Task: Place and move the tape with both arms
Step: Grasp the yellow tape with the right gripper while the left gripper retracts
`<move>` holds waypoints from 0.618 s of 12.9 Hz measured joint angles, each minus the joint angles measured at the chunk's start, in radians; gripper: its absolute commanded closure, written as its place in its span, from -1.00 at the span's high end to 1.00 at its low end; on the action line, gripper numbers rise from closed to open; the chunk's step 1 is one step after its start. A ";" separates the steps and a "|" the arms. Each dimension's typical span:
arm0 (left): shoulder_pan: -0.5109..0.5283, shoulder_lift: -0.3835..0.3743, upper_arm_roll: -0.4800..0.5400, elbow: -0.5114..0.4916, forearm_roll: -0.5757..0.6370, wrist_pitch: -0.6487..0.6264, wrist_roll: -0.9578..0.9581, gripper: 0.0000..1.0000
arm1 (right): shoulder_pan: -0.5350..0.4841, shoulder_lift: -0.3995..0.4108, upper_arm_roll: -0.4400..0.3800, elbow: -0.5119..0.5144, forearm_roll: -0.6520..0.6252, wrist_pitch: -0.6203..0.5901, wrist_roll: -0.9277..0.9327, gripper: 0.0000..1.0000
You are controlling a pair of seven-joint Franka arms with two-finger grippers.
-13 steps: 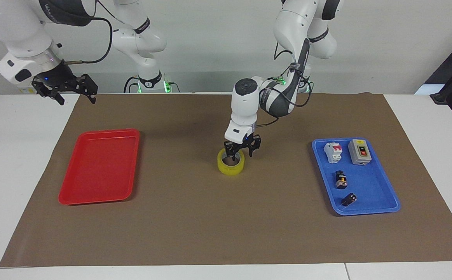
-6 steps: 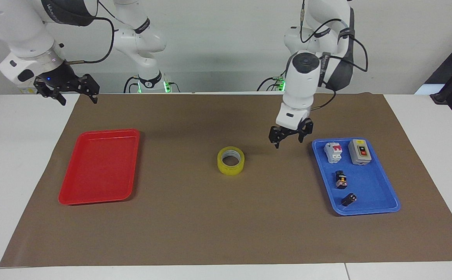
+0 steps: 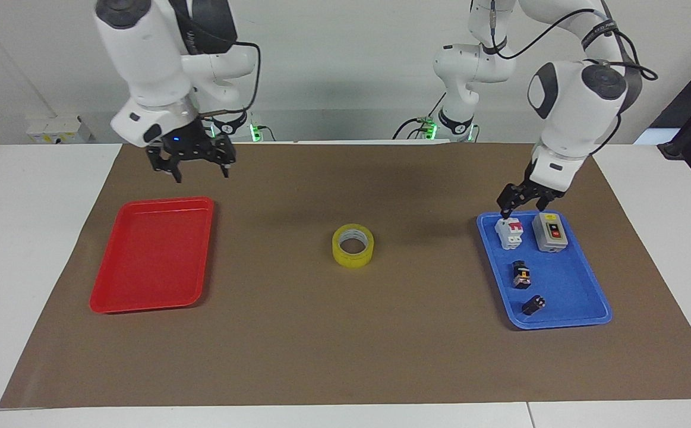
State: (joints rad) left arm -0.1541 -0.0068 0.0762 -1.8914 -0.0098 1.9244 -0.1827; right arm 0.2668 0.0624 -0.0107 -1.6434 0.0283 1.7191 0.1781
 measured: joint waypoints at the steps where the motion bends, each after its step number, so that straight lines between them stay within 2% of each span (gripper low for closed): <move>1: 0.032 -0.003 0.000 0.030 -0.012 -0.047 0.060 1.00 | 0.041 0.040 0.001 -0.005 0.011 0.069 0.059 1.00; 5: 0.100 0.000 0.001 0.201 -0.018 -0.247 0.199 1.00 | 0.146 0.201 0.001 -0.008 0.025 0.288 0.212 1.00; 8: 0.128 0.005 0.001 0.275 -0.018 -0.358 0.250 1.00 | 0.236 0.297 0.000 -0.009 0.026 0.412 0.322 1.00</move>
State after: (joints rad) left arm -0.0260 -0.0013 0.0771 -1.6165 -0.0280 1.5665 0.0673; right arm 0.5032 0.3593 -0.0103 -1.6521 0.0541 2.1309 0.4996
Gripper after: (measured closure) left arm 0.000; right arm 0.000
